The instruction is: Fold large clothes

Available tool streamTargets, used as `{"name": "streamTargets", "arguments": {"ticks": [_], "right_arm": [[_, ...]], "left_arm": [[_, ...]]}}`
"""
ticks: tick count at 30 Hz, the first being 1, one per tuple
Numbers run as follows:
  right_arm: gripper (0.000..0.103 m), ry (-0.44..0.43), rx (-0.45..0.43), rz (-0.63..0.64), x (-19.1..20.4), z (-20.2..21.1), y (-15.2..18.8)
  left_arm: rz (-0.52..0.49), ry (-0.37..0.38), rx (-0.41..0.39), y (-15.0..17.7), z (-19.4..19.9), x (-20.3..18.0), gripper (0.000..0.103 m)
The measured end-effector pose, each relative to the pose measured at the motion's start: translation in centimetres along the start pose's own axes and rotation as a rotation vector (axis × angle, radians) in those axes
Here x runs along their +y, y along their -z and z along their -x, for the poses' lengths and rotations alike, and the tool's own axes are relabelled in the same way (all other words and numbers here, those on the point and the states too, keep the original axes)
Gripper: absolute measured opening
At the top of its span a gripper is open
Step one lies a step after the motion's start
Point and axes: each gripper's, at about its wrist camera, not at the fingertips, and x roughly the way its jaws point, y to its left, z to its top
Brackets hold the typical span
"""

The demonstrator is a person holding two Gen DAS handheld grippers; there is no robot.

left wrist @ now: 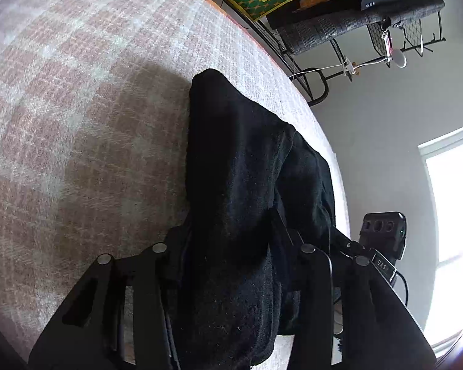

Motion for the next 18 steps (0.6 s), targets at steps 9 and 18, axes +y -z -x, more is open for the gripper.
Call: {"name": "streamTargets", "arguments": {"ticks": [9, 18], "right_arm": [[0.022, 0.175, -0.056, 0.197, 3.7, 1.7, 0.7], [0.02, 0.264, -0.108, 0.336, 6.4, 5.5, 0.6]], "left_arm": [[-0.282, -0.171, -0.102, 2.3, 0.9, -7.3, 0.031], [-0.394, -0.16, -0.116, 4.0, -0.4, -13.2, 0.029]]}}
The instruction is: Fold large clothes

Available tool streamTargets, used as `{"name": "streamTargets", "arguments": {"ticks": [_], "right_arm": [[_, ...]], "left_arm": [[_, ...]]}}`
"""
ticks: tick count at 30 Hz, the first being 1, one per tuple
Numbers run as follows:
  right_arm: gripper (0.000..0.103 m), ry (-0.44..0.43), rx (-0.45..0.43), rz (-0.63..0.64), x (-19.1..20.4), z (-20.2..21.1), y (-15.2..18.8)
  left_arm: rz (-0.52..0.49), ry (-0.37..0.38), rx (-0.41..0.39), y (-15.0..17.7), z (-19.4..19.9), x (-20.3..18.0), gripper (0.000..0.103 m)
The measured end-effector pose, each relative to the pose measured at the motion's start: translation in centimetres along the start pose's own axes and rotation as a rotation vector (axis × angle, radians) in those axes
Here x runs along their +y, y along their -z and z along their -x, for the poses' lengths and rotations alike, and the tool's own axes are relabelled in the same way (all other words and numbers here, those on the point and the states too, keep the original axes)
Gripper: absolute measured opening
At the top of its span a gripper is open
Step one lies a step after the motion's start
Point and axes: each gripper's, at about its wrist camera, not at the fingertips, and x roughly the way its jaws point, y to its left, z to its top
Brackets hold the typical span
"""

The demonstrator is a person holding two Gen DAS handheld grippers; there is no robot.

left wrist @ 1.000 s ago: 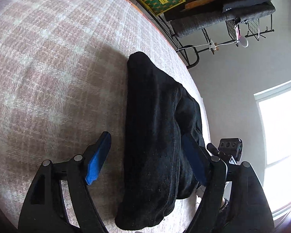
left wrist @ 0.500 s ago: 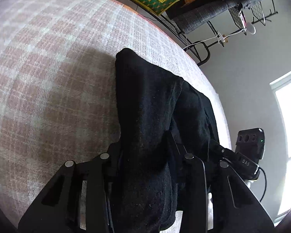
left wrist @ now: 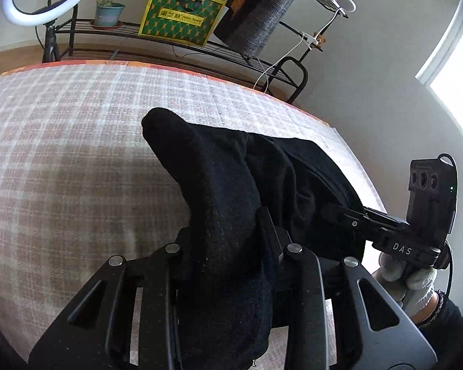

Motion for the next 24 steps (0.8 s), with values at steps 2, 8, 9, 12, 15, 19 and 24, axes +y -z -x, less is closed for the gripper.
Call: {"name": "streamTargets", "arguments": {"ticks": [2, 8, 9, 12, 15, 19, 24], "right_arm": [[0.02, 0.019, -0.006, 0.014, -0.6, 1.1, -0.1], [0.019, 0.111, -0.024, 0.066, -4.1, 4.7, -1.1], [0.019, 0.128, -0.028, 0.074, -4.8, 5.2, -1.5], [0.019, 0.179, -0.045, 0.086, -7.5, 7.0, -2.5], [0.019, 0.232, -0.065, 0.088, -10.6, 8.7, -3.7], [0.019, 0.31, -0.092, 0.092, -15.1, 10.2, -5.6], [0.018, 0.414, -0.13, 0.123, -20.5, 10.8, -8.6]], "left_arm": [[-0.007, 0.018, 0.004, -0.2, -0.5, -0.9, 0.029], [-0.041, 0.082, 0.006, -1.5, -3.6, -5.6, 0.029], [-0.05, 0.098, 0.005, -2.0, -4.7, -6.8, 0.029], [-0.072, 0.133, 0.007, -3.1, -7.6, -9.6, 0.029], [-0.101, 0.16, 0.002, -4.5, -10.4, -12.4, 0.029], [-0.107, 0.215, -0.016, -7.1, -15.4, -16.0, 0.029], [-0.128, 0.237, -0.045, -10.0, -21.3, -20.2, 0.029]]}}
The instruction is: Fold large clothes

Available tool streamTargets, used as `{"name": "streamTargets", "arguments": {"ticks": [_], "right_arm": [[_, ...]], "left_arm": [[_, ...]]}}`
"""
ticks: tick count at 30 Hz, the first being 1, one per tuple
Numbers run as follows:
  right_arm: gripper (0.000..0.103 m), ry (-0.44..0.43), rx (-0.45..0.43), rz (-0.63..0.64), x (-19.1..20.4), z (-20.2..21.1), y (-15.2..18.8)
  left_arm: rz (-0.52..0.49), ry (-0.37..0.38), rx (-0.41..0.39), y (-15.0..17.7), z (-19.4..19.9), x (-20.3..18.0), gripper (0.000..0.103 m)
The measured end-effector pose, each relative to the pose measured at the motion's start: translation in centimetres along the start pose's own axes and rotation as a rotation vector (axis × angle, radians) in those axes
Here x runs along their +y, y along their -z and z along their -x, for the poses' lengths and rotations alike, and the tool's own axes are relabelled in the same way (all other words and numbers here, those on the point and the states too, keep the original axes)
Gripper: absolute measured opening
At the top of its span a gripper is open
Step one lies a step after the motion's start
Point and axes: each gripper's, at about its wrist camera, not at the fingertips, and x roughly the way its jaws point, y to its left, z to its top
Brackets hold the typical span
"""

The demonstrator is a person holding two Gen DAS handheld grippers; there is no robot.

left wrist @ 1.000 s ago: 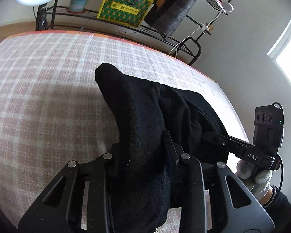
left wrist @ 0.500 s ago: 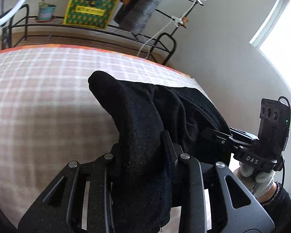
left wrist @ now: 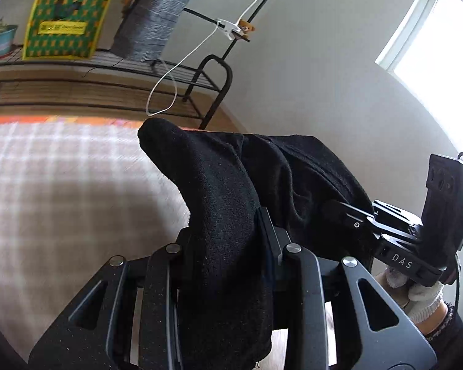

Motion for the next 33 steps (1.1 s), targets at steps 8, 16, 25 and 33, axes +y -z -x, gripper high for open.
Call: {"name": "streamTargets", "arguments": {"ticks": [8, 16, 25, 33], "right_arm": [[0.015, 0.113, -0.075, -0.007, -6.2, -4.2, -2.6], [0.008, 0.206, 0.036, -0.045, -11.7, -10.3, -1.9], [0.034, 0.343, 0.169, -0.047, -12.5, -12.1, -0.2], [0.036, 0.335, 0.104, -0.137, -12.7, -7.7, -0.2]], "left_arm": [[-0.064, -0.025, -0.049, -4.2, -9.7, -2.5, 0.028], [0.032, -0.088, 0.054, -3.6, -16.1, 0.3, 0.028], [0.032, -0.124, 0.12, -4.0, -15.9, 1.4, 0.036], [-0.008, -0.134, 0.124, -3.4, -12.1, 0.0, 0.038]]}}
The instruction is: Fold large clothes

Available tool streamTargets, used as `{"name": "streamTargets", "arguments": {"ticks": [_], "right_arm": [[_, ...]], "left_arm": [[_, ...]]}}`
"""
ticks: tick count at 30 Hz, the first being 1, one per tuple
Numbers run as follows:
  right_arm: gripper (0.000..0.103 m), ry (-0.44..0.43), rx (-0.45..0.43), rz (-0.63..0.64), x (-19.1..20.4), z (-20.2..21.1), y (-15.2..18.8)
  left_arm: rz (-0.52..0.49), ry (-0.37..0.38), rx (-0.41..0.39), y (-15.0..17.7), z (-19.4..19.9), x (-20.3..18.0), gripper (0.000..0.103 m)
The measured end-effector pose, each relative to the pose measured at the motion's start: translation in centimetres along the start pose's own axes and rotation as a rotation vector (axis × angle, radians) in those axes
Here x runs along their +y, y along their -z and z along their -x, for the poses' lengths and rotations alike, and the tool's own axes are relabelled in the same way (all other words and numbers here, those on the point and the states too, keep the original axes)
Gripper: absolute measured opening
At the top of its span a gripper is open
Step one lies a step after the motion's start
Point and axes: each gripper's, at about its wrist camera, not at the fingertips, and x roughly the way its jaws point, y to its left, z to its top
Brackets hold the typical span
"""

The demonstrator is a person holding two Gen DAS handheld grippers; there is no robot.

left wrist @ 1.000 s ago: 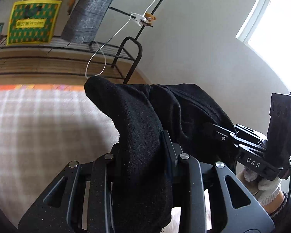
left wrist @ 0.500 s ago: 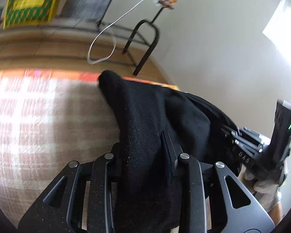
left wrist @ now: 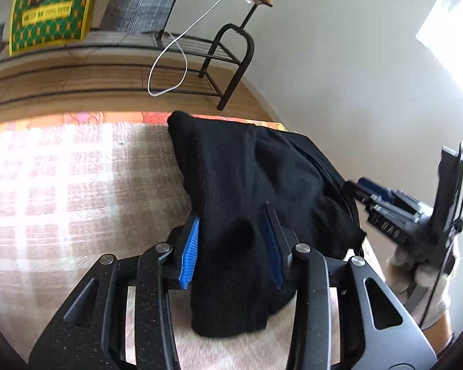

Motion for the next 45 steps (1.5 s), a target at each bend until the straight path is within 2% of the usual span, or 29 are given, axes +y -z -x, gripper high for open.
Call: {"name": "streamTargets", "arguments": {"ticks": [9, 18, 26, 35, 39, 41, 43, 45], "right_arm": [[0.036, 0.007, -0.05, -0.054, -0.7, 7.7, 0.2], [0.036, 0.0, -0.116, -0.077, 1.4, 17.5, 0.2], [0.036, -0.008, -0.186, -0.059, 3.3, 27.4, 0.8], [0.037, 0.01, -0.244, -0.115, 4.5, 37.2, 3.3], [0.052, 0.005, -0.26, -0.173, 5.2, 41.2, 4.8], [0.058, 0.004, -0.275, -0.181, 5.9, 43.0, 5.6], [0.069, 0.01, -0.294, -0.176, 6.8, 44.4, 6.5], [0.07, 0.017, -0.31, -0.165, 7.7, 45.4, 7.2]], "left_arm": [[-0.068, 0.045, -0.039, 1.3, 8.3, -3.2, 0.038], [-0.138, 0.055, -0.092, 3.6, 18.5, -7.7, 0.038], [-0.197, 0.055, -0.2, 6.4, 29.0, -12.0, 0.038], [-0.271, 0.035, -0.317, 10.4, 39.9, -15.2, 0.038], [-0.279, 0.049, -0.347, 12.6, 43.5, -15.2, 0.057], [-0.294, 0.039, -0.369, 13.7, 44.8, -15.2, 0.059], [-0.305, 0.033, -0.378, 15.0, 46.1, -15.0, 0.068], [-0.309, 0.028, -0.391, 16.1, 47.0, -14.7, 0.071]]}}
